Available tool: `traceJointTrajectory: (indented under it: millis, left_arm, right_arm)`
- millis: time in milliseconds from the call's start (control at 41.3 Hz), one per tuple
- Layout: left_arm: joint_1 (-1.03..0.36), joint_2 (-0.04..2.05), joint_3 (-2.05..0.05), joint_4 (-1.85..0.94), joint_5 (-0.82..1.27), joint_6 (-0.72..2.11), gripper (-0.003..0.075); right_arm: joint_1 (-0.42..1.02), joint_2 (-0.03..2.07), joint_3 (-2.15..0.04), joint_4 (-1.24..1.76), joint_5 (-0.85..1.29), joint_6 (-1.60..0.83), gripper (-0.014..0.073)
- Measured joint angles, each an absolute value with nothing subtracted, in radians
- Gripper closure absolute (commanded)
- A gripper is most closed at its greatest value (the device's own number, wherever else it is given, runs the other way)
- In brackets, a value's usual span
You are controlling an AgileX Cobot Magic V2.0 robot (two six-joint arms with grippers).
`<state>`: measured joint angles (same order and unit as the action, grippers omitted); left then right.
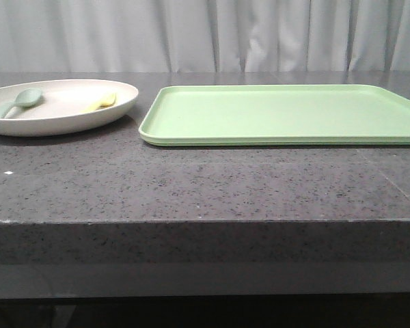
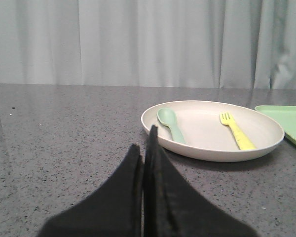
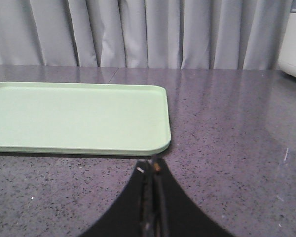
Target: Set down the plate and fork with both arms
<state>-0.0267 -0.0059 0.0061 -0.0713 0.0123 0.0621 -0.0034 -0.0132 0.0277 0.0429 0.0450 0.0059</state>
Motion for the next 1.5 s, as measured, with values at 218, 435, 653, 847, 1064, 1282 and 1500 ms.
traceJointTrajectory:
  millis: [218, 435, 653, 847, 1064, 1282, 1500]
  left_arm:
    - [-0.027, -0.006, 0.006, -0.071, 0.012, 0.062, 0.0738]
    - [-0.027, -0.006, 0.006, -0.071, 0.012, 0.062, 0.0738]
    - [-0.027, -0.006, 0.006, -0.071, 0.012, 0.062, 0.0738]
    - [-0.027, -0.006, 0.006, -0.071, 0.012, 0.062, 0.0738]
    - [-0.027, -0.006, 0.004, -0.071, -0.066, 0.062, 0.0738]
    - [-0.027, -0.006, -0.134, -0.071, -0.006, 0.062, 0.0738]
    - [-0.027, 0.048, -0.415, -0.071, 0.203, 0.062, 0.0738]
  right_arm:
    - [-0.003, -0.013, 0.028, 0.043, 0.045, 0.006, 0.0662]
    - [-0.003, -0.013, 0.028, 0.043, 0.045, 0.006, 0.0662]
    - [-0.003, -0.013, 0.028, 0.043, 0.045, 0.006, 0.0662]
    - [-0.003, -0.013, 0.028, 0.043, 0.033, 0.006, 0.0662]
    - [-0.003, -0.013, 0.028, 0.047, 0.0, 0.006, 0.0662]
    - [-0.003, -0.013, -0.144, 0.052, 0.13, 0.006, 0.0662]
    - [-0.003, 0.06, -0.389, 0.054, 0.322, 0.006, 0.0662]
